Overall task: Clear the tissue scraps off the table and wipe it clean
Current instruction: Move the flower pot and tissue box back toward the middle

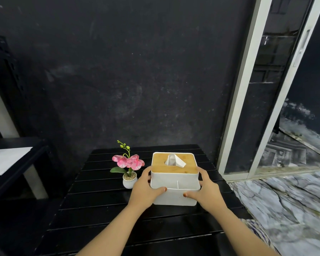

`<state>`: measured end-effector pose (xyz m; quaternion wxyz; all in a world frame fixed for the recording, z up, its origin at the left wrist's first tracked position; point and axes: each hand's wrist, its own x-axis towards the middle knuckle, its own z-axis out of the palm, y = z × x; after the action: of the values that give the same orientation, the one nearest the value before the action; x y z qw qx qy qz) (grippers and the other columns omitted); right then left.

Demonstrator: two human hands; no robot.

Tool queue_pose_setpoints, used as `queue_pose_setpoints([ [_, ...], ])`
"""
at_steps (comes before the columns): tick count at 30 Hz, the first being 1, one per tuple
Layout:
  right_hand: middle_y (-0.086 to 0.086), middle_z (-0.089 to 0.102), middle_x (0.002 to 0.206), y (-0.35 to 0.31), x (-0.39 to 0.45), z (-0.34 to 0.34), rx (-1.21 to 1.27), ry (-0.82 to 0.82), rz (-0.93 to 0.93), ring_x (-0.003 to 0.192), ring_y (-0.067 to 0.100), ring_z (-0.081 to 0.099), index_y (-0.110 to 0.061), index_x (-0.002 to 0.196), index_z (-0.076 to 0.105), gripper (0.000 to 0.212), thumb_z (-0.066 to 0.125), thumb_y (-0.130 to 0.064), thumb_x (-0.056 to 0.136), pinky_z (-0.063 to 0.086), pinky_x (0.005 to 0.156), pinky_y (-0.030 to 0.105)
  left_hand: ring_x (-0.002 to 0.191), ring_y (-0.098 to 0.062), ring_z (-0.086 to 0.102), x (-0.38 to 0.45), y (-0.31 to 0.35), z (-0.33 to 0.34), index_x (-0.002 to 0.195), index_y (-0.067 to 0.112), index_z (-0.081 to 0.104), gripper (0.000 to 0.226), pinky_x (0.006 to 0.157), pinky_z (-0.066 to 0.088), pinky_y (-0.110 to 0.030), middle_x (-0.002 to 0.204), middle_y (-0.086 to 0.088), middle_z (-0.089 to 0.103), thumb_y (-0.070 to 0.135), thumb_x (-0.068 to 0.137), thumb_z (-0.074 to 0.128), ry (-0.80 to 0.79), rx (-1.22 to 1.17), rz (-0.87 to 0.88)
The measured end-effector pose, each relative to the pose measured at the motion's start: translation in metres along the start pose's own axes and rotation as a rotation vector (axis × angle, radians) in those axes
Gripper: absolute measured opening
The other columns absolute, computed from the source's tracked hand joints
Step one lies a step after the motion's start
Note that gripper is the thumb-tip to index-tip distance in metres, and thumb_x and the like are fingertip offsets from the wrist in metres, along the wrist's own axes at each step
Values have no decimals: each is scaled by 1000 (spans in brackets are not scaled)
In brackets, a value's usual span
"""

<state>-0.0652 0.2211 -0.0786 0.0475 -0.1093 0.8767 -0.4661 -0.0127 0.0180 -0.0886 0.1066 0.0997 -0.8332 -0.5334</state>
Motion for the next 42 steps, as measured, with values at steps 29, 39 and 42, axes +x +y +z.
queue_pose_setpoints([
  [29,1,58,127,8,86,4,-56,-33,-64,102,16,56,-35,137,25,91,80,-27,66,49,93,43,101,-9,53,62,-4,16,135,27,38,77,87,46,-29,119,7,58,20,70,79,156,-11,18],
  [39,2,54,132,8,91,6,-61,-34,-56,111,23,57,-35,138,23,90,79,-28,68,47,96,46,116,-18,54,66,-4,17,136,25,37,78,93,48,-34,130,1,56,20,71,78,168,-13,4],
  [42,2,54,132,8,92,6,-57,-37,-61,110,22,57,-35,139,23,90,79,-26,68,47,96,46,114,-18,55,66,-4,18,136,24,37,77,95,49,-38,128,1,57,20,71,78,173,-19,6],
])
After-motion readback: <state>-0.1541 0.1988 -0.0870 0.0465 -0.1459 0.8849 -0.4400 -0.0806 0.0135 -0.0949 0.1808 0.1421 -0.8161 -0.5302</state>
